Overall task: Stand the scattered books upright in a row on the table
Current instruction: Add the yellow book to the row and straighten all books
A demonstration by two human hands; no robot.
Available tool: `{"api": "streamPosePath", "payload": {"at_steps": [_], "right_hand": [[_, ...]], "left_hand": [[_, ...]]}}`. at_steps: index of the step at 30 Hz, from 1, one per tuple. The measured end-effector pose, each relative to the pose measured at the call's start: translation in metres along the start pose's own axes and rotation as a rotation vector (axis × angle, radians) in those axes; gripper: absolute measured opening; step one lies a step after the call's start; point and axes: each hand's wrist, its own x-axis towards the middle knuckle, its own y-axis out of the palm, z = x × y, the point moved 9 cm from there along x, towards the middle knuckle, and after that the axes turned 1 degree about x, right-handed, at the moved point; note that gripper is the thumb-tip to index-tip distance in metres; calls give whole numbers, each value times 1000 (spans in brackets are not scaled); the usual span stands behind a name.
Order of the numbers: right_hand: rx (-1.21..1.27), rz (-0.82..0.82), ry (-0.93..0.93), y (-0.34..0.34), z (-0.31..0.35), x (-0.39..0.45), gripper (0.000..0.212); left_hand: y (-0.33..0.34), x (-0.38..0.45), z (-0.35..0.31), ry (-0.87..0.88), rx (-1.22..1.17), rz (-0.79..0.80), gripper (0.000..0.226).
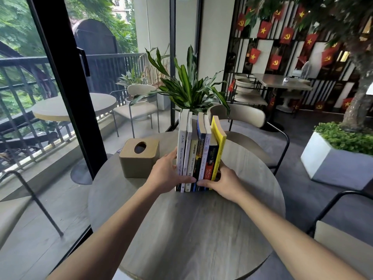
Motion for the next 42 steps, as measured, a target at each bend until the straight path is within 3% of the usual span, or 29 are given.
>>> {"api": "streamPosePath", "payload": {"at_steps": [10, 18, 21, 30, 40, 42], "right_hand": [[-62, -23, -14, 0, 5, -5, 74], [-112, -13, -19, 0, 7, -5, 72], [-122, -21, -30, 0, 8, -4, 73], [-117, -8, -52, 6, 8, 2, 71], [-87, -10, -63, 8, 6, 7, 71], [-92, -9, -54, 8, 3, 7, 72]], "left_hand": [[-1, -1, 4, 27, 68, -23, 92], [-20, -3, -9, 90, 636, -175, 112], [-25, -1, -14, 138, 736, -193, 114], [-31, 20, 18, 56, 666, 40, 126], [-27, 19, 14, 97, 585, 37, 114], [-24, 19, 9, 119, 536, 34, 103]]}}
